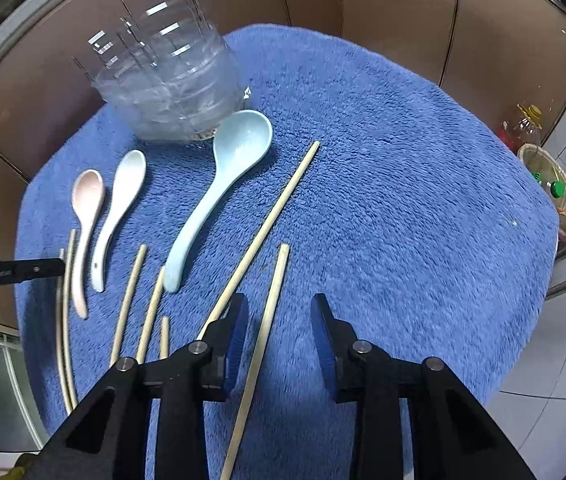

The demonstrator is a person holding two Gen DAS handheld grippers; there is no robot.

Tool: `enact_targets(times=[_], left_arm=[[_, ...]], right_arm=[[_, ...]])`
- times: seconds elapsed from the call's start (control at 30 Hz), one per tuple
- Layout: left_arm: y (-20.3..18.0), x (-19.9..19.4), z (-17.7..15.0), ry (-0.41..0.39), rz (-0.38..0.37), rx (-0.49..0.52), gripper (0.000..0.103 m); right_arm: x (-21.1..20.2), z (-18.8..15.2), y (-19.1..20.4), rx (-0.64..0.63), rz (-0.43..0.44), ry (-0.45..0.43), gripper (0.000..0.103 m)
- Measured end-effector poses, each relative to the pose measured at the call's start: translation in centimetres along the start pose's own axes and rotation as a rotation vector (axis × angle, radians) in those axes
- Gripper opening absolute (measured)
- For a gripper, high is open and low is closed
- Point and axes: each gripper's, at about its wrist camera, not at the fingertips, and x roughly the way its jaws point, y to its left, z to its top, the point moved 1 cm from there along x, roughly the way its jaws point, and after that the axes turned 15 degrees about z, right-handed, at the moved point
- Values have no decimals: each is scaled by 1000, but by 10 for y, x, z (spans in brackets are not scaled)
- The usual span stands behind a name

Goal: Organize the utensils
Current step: 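Close the right tool on a wooden chopstick while the left tool grasps another, then lift both held chopsticks upright and carry them over the clear utensil holder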

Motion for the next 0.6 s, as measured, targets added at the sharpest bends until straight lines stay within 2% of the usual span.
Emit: enact_targets(times=[0.13,0.27,0.33,0.37,0.4,0.53,0.6], left_arm=[[-3,-1,-1,-13,3,8,8],[-3,-1,-1,-15,-2,-4,8],[-5,-2,-2,-28,11,-5,8],[-4,-3,-3,-37,19,-7,8],[-6,-3,-4,-42,24,-10,8],[-6,-10,-14,-92,29,-24,7],[-1,-22,-24,-152,7,-26,6]], right_arm=[[19,12,-3,3,-46,52,25],[22,17,2,-32,-97,68,22],[22,16,6,-40,-104,64,14],[22,15,6,-34,-91,61,8],[22,14,8,-29,-81,59,7],[12,6,14,-18,-44,28,6],[1,2,19,-21,-23,-1,6]])
